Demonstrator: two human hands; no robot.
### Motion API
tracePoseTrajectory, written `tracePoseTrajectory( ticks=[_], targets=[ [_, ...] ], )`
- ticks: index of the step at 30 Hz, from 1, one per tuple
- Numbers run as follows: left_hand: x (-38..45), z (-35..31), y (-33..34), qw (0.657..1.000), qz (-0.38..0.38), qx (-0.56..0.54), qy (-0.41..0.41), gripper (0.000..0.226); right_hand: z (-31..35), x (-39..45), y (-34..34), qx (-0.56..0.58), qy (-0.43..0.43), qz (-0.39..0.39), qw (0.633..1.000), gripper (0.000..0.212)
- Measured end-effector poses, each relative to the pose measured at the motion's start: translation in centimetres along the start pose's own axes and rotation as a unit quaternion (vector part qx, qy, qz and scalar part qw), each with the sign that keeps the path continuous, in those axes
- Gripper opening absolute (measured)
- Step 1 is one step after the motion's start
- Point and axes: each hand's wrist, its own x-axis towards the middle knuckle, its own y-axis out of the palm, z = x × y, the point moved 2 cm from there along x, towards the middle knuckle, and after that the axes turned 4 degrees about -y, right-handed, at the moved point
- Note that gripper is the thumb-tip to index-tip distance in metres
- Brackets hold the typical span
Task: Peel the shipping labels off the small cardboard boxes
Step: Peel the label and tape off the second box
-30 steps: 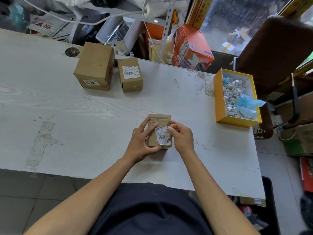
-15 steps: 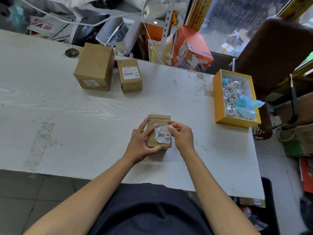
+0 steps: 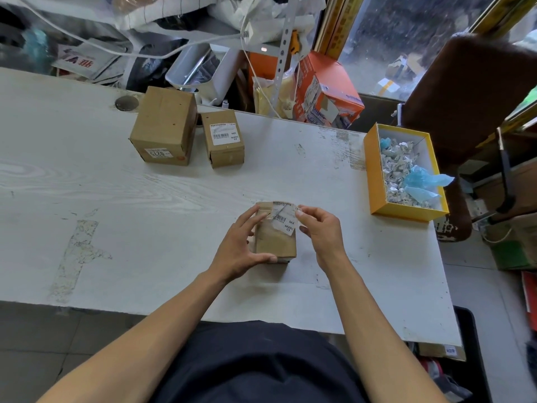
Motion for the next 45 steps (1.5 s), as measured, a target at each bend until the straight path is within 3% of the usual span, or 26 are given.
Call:
tracePoseTrajectory(
  ticks=[4,7,11,14,17,24,26,30,31,33,35,37,39,42,45],
  targets=[
    [0.7,-0.5,-1.0,1.000,-0.015,0.010,-0.002,0.101,1.0,0.7,-0.5,-0.040,-0.064,0.001,0.997,0.025],
    [1.6,-0.3,-1.7,1.000,0.016,0.015,-0.020,0.115,1.0,0.9,-0.2,-0.163,-0.117,0.041,0.979,0.065],
    [3.0,0.5,-2.6,0.993,0.100,0.048,-0.050,0.144,0.3,1.4,1.0,-0.330,-0.167,0.152,0.917,0.127],
    [3.7,0.8,-2.9,0.982,0.162,0.068,-0.072,0.156,-0.2,1.8,1.6,-0.400,-0.188,0.218,0.870,0.145],
    [4.2,0.7,-3.1,0.976,0.194,0.078,-0.065,0.155,-0.4,2.1,2.3,-0.433,-0.182,0.254,0.845,0.150],
    [5.6,0.7,-3.3,0.977,0.199,0.063,-0.035,0.132,-0.8,2.8,3.3,-0.431,-0.143,0.258,0.853,0.146],
    [6.5,0.2,-3.6,0.982,0.170,0.067,-0.044,0.110,-0.3,3.4,3.1,-0.404,-0.129,0.235,0.875,0.133],
    [8.4,-0.8,-3.6,0.995,0.070,0.026,-0.068,0.037,0.4,4.8,3.5,-0.345,-0.132,0.158,0.916,0.091],
    [8.6,-1.0,-3.5,0.996,0.056,0.020,-0.073,0.031,0.5,4.9,3.7,-0.339,-0.134,0.146,0.920,0.087],
    [8.5,-1.3,-3.4,0.995,0.056,0.043,-0.069,0.042,0.4,4.7,3.5,-0.329,-0.132,0.148,0.923,0.094],
    [7.5,-1.3,-3.7,0.988,0.102,0.100,-0.065,0.082,0.0,4.1,2.5,-0.320,-0.138,0.181,0.920,0.117],
    [6.1,-1.1,-4.0,0.975,0.165,0.135,-0.064,0.119,-0.4,3.3,1.5,-0.337,-0.153,0.227,0.901,0.137],
    [5.4,-0.7,-3.8,0.968,0.203,0.136,-0.054,0.133,-1.1,3.0,1.4,-0.383,-0.154,0.266,0.871,0.144],
    [6.3,-1.0,-3.8,0.975,0.186,0.105,-0.055,0.125,-1.2,3.3,2.2,-0.413,-0.149,0.258,0.861,0.141],
    [8.6,-0.9,-4.2,0.988,0.110,0.100,-0.036,0.073,-0.1,4.5,2.3,-0.363,-0.121,0.192,0.904,0.118]
  ],
)
